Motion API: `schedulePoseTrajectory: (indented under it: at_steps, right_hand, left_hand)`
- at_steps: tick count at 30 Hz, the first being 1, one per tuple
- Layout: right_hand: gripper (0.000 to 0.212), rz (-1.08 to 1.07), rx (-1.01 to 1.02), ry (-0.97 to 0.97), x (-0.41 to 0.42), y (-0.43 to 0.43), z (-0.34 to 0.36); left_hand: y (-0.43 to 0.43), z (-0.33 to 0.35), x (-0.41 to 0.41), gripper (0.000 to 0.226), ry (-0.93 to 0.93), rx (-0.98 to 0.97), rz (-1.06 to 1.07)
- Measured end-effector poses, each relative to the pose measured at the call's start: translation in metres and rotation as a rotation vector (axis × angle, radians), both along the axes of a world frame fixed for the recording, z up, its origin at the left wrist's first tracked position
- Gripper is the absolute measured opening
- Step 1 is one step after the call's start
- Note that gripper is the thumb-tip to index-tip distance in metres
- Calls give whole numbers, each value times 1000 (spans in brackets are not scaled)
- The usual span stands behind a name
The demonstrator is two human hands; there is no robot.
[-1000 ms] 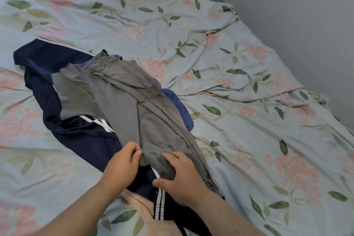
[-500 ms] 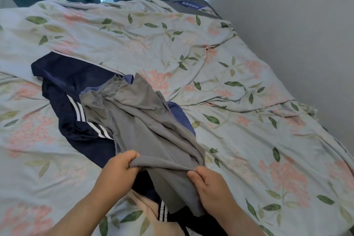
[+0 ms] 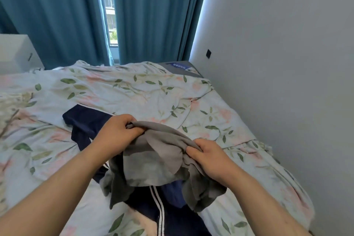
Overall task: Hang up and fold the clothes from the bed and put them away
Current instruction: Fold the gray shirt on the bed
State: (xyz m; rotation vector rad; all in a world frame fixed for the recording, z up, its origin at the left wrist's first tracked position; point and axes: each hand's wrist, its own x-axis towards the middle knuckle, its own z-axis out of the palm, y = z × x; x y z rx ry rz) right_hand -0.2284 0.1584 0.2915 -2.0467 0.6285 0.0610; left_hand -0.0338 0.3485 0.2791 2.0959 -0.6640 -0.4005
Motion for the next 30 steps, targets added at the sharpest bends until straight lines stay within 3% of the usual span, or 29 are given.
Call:
schedulePoseTrajectory:
  at_steps: [3,7,10,16,20,22,25,27,30]
  right_hand:
    - [34,-87,282,-114,3,18,74]
    - [33,-225,541,-286,13,52,165]
    - [32,-307,631,-363,15,82,221]
    - [27,-313,720,-330,3,132,293]
    - [27,-299,738,-259,-4,146,312]
    - [27,-325,786,-270,-11,153,321]
    - [40,-430,940,-332,-15,157,327]
    - [46,-434,980,-386,-17,158,334]
    - [41,-404,889,-368,-24,160,342]
  left_hand:
    - [16,58,-2,14,-23,-81,53]
    - [47,117,-37,32,-139,-310,266]
    - [77,135,-103,29,-47,-525,268]
    - [97,142,-196,77,112,-315,-10]
    - [102,165,-209,48,57,-320,-27]
    - [111,182,-212,33,123,-399,-76]
    - [121,199,-218,55,188,-444,-206]
    - [125,201,-224,60,133,-374,-167]
    - [125,191,-221,16,18,-368,-44]
